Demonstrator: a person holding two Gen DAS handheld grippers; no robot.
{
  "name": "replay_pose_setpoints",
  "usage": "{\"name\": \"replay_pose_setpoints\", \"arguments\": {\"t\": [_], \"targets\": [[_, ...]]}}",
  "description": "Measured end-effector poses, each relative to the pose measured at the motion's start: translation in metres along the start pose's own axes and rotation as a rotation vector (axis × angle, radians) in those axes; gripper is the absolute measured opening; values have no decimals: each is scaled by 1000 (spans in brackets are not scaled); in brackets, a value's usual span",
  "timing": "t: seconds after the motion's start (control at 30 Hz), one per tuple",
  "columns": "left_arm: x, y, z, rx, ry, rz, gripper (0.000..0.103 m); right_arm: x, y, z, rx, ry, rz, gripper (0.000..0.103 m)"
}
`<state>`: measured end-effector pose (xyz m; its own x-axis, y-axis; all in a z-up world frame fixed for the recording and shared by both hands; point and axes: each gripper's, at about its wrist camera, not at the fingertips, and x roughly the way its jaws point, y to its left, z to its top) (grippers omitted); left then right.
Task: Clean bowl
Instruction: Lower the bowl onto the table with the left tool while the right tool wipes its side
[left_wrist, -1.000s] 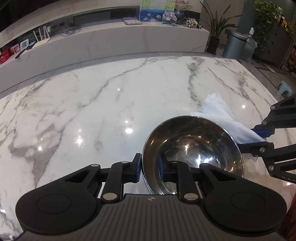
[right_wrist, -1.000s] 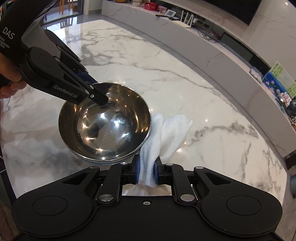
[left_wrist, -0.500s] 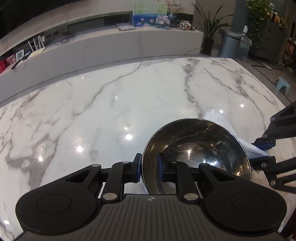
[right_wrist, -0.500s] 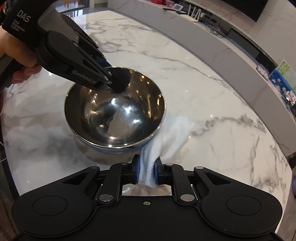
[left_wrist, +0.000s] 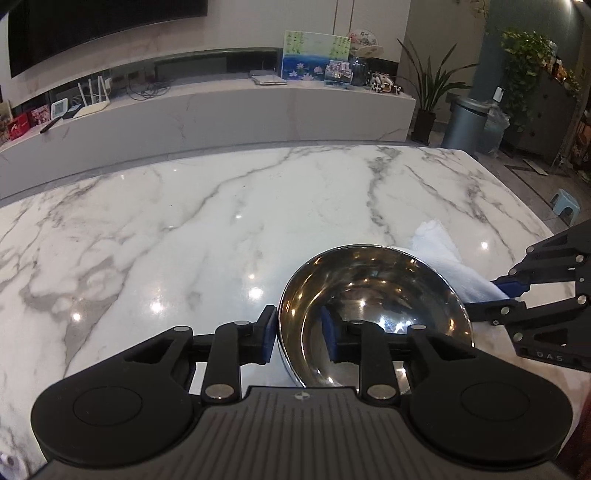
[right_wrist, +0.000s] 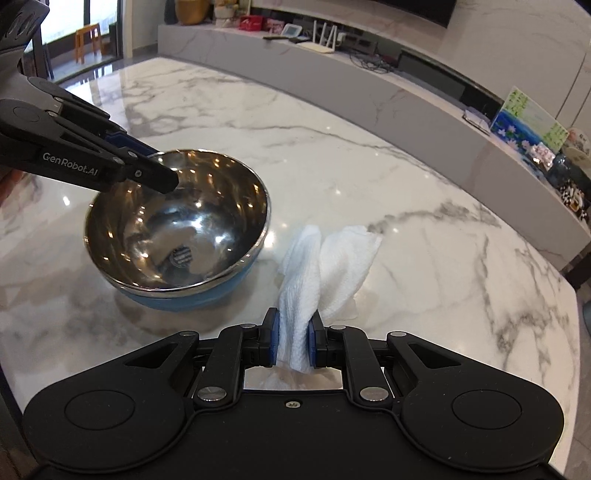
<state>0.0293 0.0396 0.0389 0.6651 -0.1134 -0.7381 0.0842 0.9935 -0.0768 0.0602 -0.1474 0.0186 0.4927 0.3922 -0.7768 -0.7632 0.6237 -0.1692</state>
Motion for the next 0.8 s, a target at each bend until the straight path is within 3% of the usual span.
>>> {"name": "replay_pose_setpoints", "arguments": {"t": [0.13,0.23,0.47,0.8], "targets": [[0,3,-2,-17,51,12,26,-3,3,-2,2,-13,13,13],[-3,7,-8,-49,75,11,36,-4,4,-3,-2,-27,23,13],[-8,5,-11,-83,127,-3,36,-5,1,-4,19,-67,40,13],[6,0,-4,-114,182,18,15,-2,3,-5,38,-88,51,13]]}}
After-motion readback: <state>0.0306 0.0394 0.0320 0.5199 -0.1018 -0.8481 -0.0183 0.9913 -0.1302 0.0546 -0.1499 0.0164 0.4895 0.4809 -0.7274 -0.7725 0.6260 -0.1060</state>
